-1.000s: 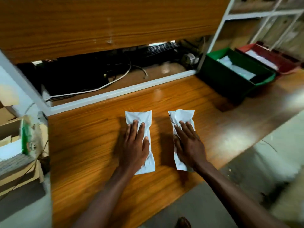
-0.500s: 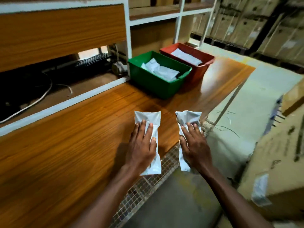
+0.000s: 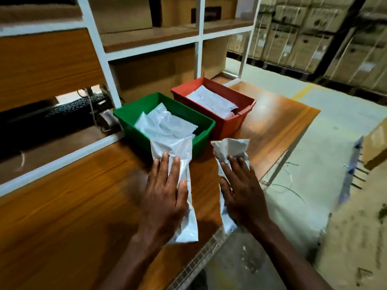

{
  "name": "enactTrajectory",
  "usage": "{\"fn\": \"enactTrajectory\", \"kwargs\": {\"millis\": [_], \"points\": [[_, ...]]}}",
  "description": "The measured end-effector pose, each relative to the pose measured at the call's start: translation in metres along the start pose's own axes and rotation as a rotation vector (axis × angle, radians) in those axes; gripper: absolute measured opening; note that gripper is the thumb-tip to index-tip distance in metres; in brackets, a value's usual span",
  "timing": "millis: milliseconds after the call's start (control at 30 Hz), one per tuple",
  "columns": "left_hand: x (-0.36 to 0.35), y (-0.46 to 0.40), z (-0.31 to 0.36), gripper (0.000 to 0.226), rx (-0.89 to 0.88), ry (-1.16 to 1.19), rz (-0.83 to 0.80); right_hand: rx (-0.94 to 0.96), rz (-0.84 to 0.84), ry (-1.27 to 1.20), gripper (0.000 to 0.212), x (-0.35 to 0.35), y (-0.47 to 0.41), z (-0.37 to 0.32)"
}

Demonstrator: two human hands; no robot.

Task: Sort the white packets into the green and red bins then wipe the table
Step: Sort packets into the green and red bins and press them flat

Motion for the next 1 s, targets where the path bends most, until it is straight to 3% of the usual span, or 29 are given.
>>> {"fn": "enactTrajectory", "kwargs": {"millis": [267,500,633,800,1000], "points": [[0.027,-0.084,0.007,0.062,0.229,0.071,0.166,0.384,0.048,-0.044,0.048,0.045,-0.169,-0.009],[0.04,-0.11,0.024,0.061,0.464,-0.032,0.355,0.608,-0.273,0.085,0.058,-0.012,-0.316,-0.037],[0.043,-0.12,0.051,0.059,0.55,-0.039,0.448,0.649,-0.495,0.244,0.061,-0.059,-0.353,-0.046],[0.045,-0.123,0.061,0.059,0.646,-0.089,0.527,0.605,-0.729,0.249,0.063,-0.101,-0.363,-0.033],[0.047,-0.124,0.035,0.059,0.653,-0.088,0.498,0.593,-0.76,0.248,0.066,-0.101,-0.361,-0.033]]}}
Point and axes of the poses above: each hand's wrist, its own y-axis away from the middle knuckle, its own x-axis out of the back of the hand, z = x × y, the point moved 1 cm from there along -y, towards the middle knuckle, and after that the axes turned 15 degrees about -z, right-handed, at the moved point
